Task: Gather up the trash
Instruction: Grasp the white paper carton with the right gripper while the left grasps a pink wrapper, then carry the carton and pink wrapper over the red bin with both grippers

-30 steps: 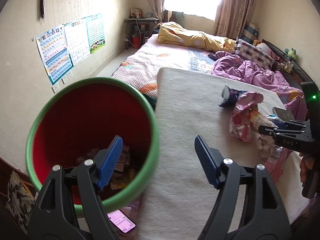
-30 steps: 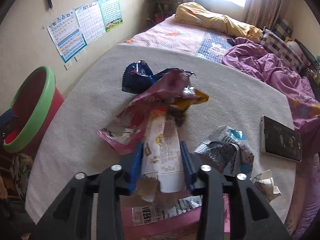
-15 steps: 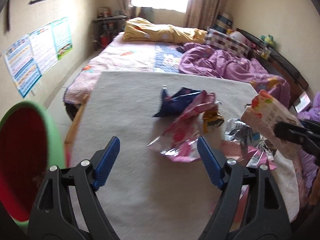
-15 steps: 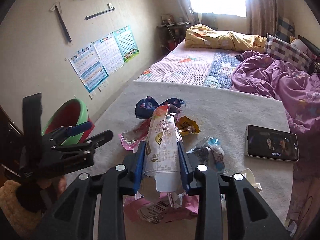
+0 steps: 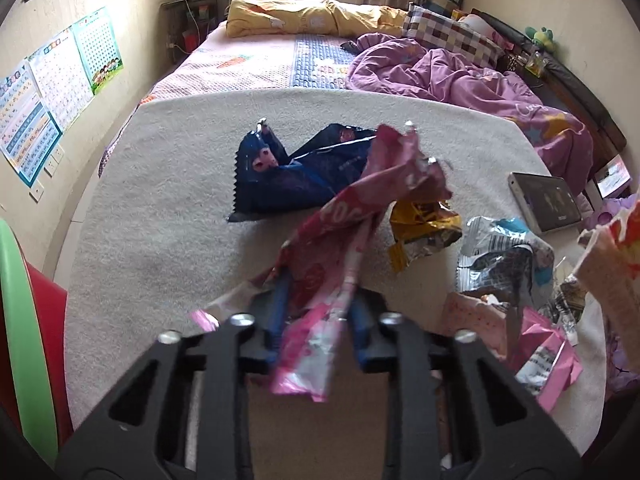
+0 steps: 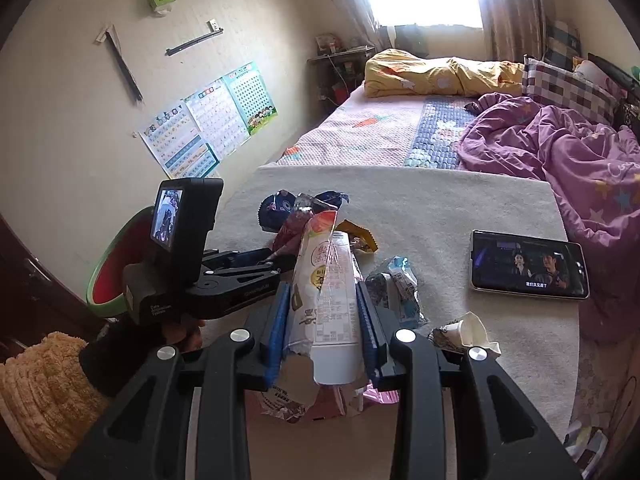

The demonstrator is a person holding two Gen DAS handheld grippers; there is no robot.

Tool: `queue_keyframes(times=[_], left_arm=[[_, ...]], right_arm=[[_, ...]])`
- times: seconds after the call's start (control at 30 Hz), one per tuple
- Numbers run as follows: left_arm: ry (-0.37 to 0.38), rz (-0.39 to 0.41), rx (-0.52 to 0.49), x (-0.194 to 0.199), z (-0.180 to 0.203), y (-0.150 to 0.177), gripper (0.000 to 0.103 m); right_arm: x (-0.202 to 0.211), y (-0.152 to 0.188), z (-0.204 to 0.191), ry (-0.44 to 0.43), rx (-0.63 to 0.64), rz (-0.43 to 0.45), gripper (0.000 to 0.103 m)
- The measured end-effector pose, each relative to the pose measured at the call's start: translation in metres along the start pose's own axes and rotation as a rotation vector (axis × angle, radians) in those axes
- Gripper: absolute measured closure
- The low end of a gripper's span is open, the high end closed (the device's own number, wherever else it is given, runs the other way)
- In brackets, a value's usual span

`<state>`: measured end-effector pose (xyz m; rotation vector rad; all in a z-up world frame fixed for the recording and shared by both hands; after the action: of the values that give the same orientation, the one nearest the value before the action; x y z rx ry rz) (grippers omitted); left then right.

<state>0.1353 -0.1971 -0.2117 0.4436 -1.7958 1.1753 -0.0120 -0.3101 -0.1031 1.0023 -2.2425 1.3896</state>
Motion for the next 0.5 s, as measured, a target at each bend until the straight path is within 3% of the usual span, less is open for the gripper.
queue_keyframes(times=[0.17, 0.5], left_arm=[[0.011, 0.048, 0.063, 0.031, -0.013, 0.006, 0.096], [-0.043, 0.116, 0.187, 0.095, -0.055, 0.03, 0.096]], right_arm=[[-0.007, -0.003, -0.012, -0.026, 0.018, 0.0, 0.071], [-0.03, 0.0, -0.05, -0.088, 0.064, -0.029, 0.071]])
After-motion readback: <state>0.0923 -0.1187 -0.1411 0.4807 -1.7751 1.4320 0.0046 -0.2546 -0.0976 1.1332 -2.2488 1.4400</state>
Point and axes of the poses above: each gripper's, at about its wrist camera, not at the fingertips, and x roughly against the way its jaws point, z to its right, y to its underside, the point moved 8 cm from there along -x, roughly the way its jaws point, and after that the axes turned 15 degrees about -y, right-handed, at the moved point
